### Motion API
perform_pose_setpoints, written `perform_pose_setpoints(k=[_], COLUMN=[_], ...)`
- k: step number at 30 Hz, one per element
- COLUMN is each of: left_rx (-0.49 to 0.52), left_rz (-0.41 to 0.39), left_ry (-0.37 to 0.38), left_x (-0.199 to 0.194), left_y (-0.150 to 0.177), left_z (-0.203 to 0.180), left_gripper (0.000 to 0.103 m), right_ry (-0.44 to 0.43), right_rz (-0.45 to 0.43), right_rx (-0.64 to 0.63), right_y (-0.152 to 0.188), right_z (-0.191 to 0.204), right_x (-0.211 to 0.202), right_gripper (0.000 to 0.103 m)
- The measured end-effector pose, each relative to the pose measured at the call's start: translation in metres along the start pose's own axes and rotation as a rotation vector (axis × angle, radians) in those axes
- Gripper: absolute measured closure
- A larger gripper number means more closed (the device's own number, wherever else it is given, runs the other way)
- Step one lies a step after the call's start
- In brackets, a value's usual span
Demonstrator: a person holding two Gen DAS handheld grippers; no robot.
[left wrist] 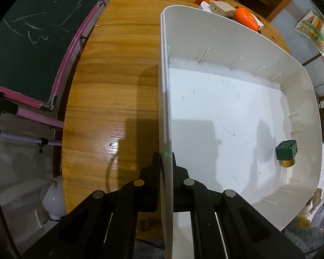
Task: Organize rigid objects
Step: 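Carry the pink dispenser into the tray beside the green bottle and release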
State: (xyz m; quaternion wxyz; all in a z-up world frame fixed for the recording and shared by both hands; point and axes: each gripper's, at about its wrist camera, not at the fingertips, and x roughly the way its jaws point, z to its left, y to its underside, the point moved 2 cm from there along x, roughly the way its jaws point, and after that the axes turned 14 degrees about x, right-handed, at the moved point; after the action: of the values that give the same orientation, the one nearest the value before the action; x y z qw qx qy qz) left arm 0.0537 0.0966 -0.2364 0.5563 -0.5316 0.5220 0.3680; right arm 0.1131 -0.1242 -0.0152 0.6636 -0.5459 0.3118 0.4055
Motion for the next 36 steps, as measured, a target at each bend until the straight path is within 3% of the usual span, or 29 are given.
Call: perform_pose_setpoints(k=[9,23,36], left_rx=[0.003,0.01,0.019], left_rz=[-0.002,-0.012,-0.021], left_ry=[-0.004,-0.022,-0.042], left_x=[-0.001,-0.003,-0.003], left_y=[0.0,0.003,0.004], left_z=[-0.001,-0.003,-0.006], left_gripper=[0.096,0.096,0.097], right_ry=[0.007,0.113,0.105], right_rz=[-0.03,-0.074,-0.001], right_rx=[-0.006,-0.085,-0.044], right_y=[0.042,0.088,0.106], right_z=[-0.003,0.001,-0.012], right_x=[-0.016,0.009,0.04], right_gripper=[0.052,0.052,0.052])
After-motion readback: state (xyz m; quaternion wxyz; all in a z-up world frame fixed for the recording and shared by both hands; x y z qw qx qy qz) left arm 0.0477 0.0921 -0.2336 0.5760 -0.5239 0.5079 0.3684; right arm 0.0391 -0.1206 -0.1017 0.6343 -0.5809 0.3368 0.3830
